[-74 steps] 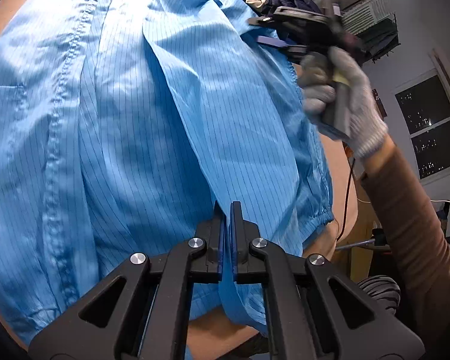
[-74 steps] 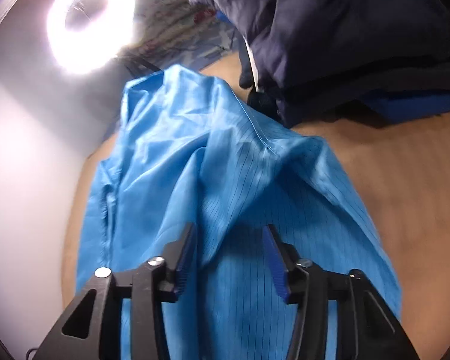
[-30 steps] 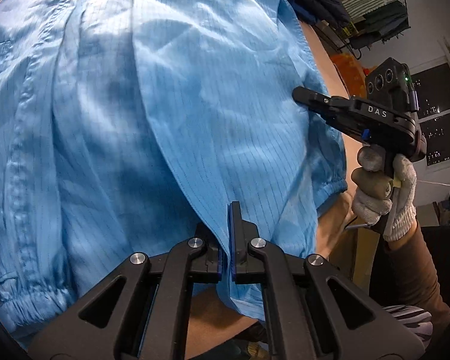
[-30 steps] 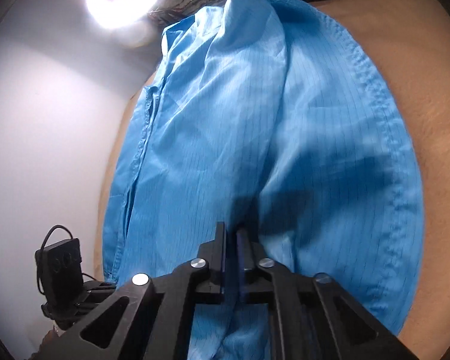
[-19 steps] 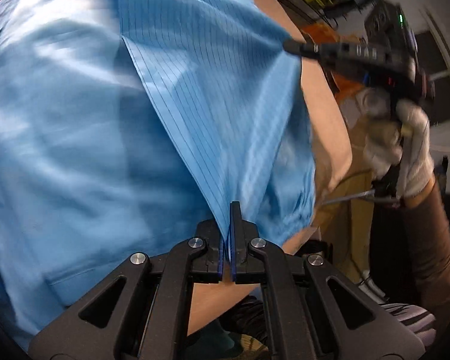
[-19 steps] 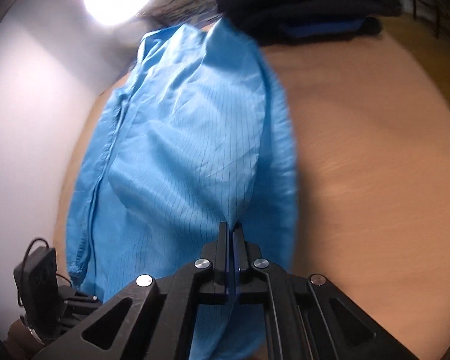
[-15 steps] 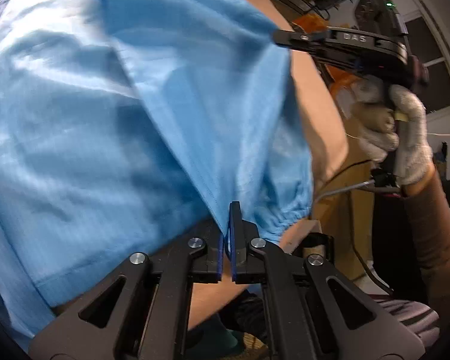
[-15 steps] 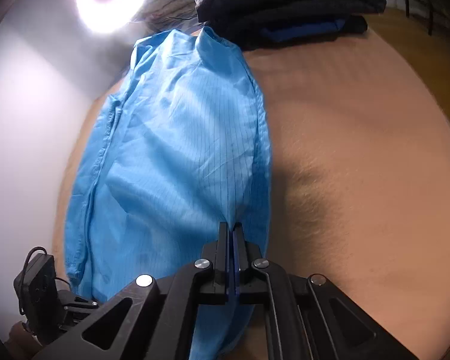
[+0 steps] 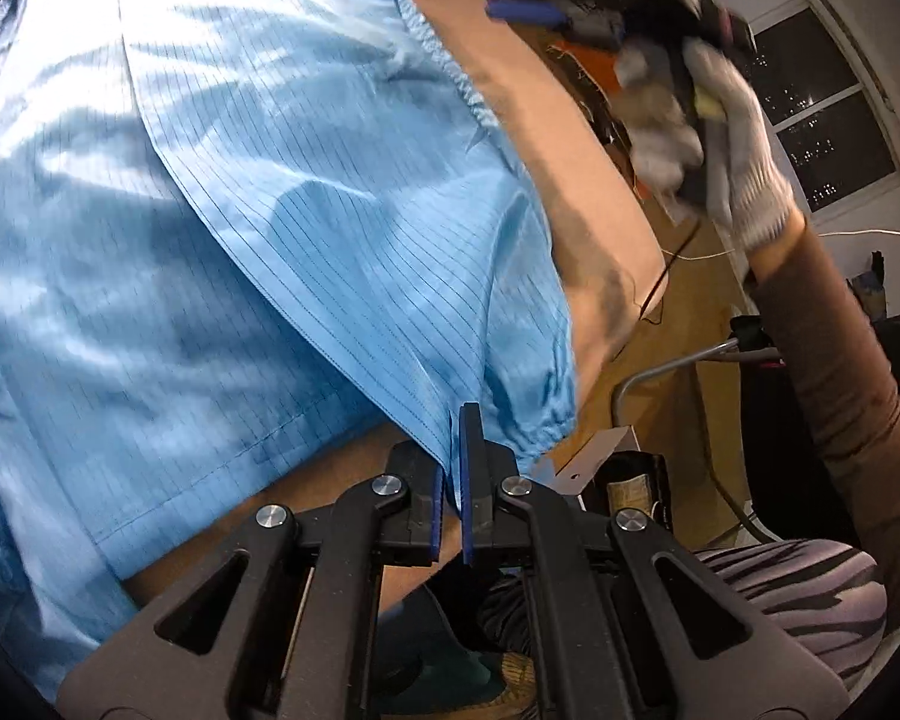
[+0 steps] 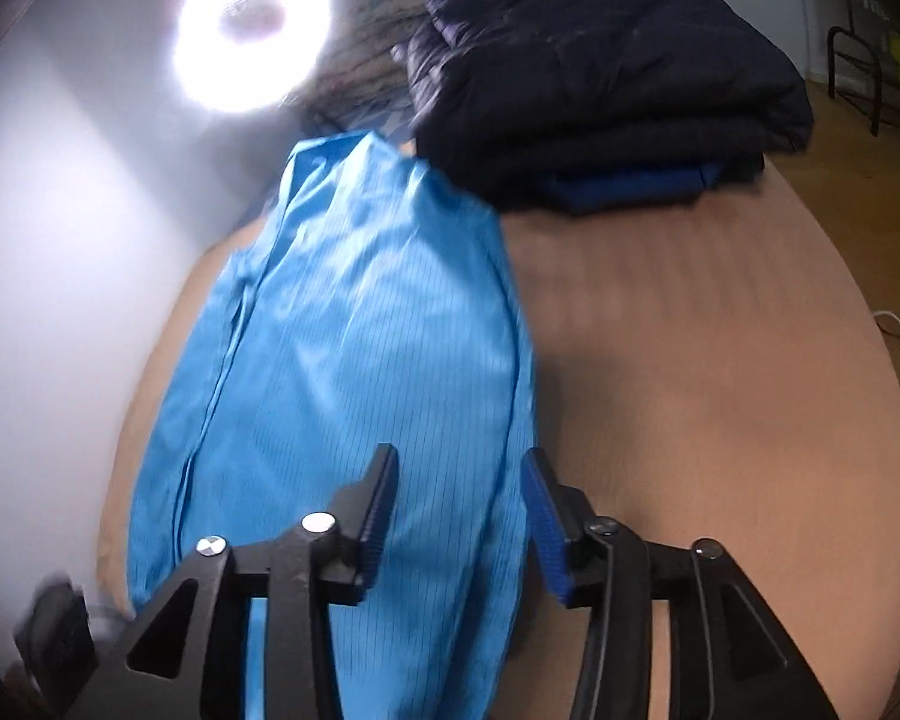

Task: Fold large clothes

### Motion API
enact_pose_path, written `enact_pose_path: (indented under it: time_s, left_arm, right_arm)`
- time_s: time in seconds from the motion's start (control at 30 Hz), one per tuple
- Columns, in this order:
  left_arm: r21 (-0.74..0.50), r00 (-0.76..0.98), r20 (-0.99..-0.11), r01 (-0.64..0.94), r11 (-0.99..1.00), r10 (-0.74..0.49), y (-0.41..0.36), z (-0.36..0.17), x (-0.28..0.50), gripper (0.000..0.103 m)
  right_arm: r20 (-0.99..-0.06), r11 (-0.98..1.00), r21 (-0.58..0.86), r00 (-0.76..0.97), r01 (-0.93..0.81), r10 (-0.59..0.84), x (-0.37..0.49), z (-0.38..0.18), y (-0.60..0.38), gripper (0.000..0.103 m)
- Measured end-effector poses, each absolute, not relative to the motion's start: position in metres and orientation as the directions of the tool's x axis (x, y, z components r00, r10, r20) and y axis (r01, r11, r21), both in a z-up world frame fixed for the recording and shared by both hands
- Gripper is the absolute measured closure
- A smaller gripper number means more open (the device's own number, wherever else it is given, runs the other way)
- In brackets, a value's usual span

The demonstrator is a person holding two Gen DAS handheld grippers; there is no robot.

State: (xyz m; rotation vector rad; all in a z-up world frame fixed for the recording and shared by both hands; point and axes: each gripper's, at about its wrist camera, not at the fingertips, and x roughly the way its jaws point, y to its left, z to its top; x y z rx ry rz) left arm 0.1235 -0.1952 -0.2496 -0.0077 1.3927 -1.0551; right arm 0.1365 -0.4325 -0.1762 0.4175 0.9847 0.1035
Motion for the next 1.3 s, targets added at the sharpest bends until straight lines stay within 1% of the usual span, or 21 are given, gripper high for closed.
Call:
enact_pose_path:
  time_s: [0.03,0.1,0.23,0.27,0.3,0.33,0.37,0.47,0.6,0.63,0.67,0.7,0.73,0.8,0.97,1.13,1.17,1.2,1.23,1.27,1.3]
  left_arm:
    - [-0.57,-0.185,-0.785,0.589,0.573,-0.591,-0.198,-0.254,0.124,0.103]
    - [-0.57,-0.204,-0.792,0.586,0.576,-0.576,-0.209,-0.26,0.119,0.103]
    - [-0.569,-0.233,-0.804,0.571,0.592,-0.547,-0.217,-0.278,0.114,0.103]
    - [-0.568,-0.237,-0.805,0.57,0.593,-0.543,-0.218,-0.28,0.114,0.103]
    - [-0.569,-0.241,-0.806,0.57,0.593,-0.541,-0.219,-0.281,0.114,0.103]
    - [-0.571,-0.242,-0.804,0.569,0.592,-0.543,-0.218,-0.281,0.115,0.103]
    - [-0.579,-0.247,-0.799,0.565,0.589,-0.549,-0.218,-0.281,0.116,0.103]
    - [-0.594,-0.252,-0.787,0.557,0.581,-0.563,-0.223,-0.276,0.114,0.103]
    - [-0.591,-0.259,-0.789,0.57,0.571,-0.558,-0.228,-0.278,0.111,0.103]
    - [-0.593,-0.261,-0.787,0.57,0.568,-0.559,-0.229,-0.277,0.11,0.103]
    - [-0.592,-0.26,-0.787,0.574,0.565,-0.56,-0.23,-0.276,0.108,0.103]
    - [-0.588,-0.255,-0.789,0.58,0.564,-0.559,-0.232,-0.275,0.108,0.103]
    - [-0.583,-0.249,-0.791,0.583,0.566,-0.558,-0.233,-0.273,0.107,0.103]
    - [-0.582,-0.247,-0.792,0.579,0.571,-0.558,-0.235,-0.273,0.107,0.103]
    - [-0.555,-0.234,-0.811,0.599,0.578,-0.536,-0.239,-0.277,0.103,0.103]
    - [-0.556,-0.232,-0.811,0.592,0.583,-0.538,-0.248,-0.278,0.097,0.103]
    - [-0.555,-0.231,-0.811,0.593,0.584,-0.537,-0.25,-0.278,0.097,0.103]
    - [-0.553,-0.229,-0.812,0.594,0.584,-0.536,-0.25,-0.279,0.096,0.103]
    - [-0.55,-0.226,-0.814,0.596,0.585,-0.535,-0.251,-0.279,0.096,0.103]
    - [-0.545,-0.222,-0.817,0.599,0.587,-0.533,-0.251,-0.279,0.096,0.103]
    - [-0.542,-0.219,-0.819,0.601,0.588,-0.531,-0.248,-0.278,0.097,0.103]
  right_arm:
    - [-0.789,0.918,0.382,0.555,0.109,0.263,0.148,-0.179,-0.433,0.05]
    - [-0.804,0.929,0.347,0.55,0.129,0.224,0.169,-0.186,-0.432,0.038]
    - [-0.833,0.937,0.302,0.527,0.177,0.169,0.207,-0.211,-0.431,0.039]
    - [-0.835,0.938,0.297,0.524,0.177,0.165,0.214,-0.216,-0.429,0.05]
    - [-0.838,0.94,0.295,0.518,0.17,0.169,0.218,-0.221,-0.428,0.081]
    - [-0.849,0.943,0.291,0.499,0.163,0.176,0.223,-0.225,-0.425,0.098]
    - [-0.868,0.952,0.26,0.472,0.165,0.155,0.228,-0.229,-0.422,0.103]
    - [-0.88,0.983,0.113,0.475,0.146,0.031,0.23,-0.215,-0.42,0.103]
    - [-0.873,0.975,0.174,0.48,0.141,0.086,0.228,-0.207,-0.434,0.102]
    - [-0.876,0.979,0.148,0.478,0.143,0.063,0.224,-0.206,-0.432,0.097]
    - [-0.876,0.98,0.133,0.479,0.147,0.046,0.219,-0.205,-0.431,0.076]
    - [-0.873,0.98,0.132,0.486,0.152,0.042,0.214,-0.203,-0.431,0.065]
    - [-0.871,0.977,0.13,0.491,0.171,0.03,0.204,-0.201,-0.432,0.064]
    - [-0.862,0.966,0.173,0.505,0.193,0.053,0.179,-0.196,-0.433,0.064]
    - [-0.804,0.89,0.438,0.5,0.13,0.322,0.098,-0.197,-0.418,0.065]
    - [-0.809,0.854,0.503,0.42,0.135,0.41,0.06,-0.22,-0.403,0.064]
    - [-0.821,0.86,0.49,0.408,0.144,0.399,0.056,-0.223,-0.403,0.064]
    - [-0.834,0.873,0.465,0.404,0.15,0.375,0.055,-0.224,-0.401,0.067]
    - [-0.842,0.881,0.448,0.404,0.153,0.358,0.054,-0.225,-0.401,0.075]
    - [-0.841,0.878,0.451,0.404,0.157,0.36,0.054,-0.227,-0.399,0.092]
    - [-0.836,0.87,0.464,0.407,0.167,0.368,0.053,-0.228,-0.399,0.098]
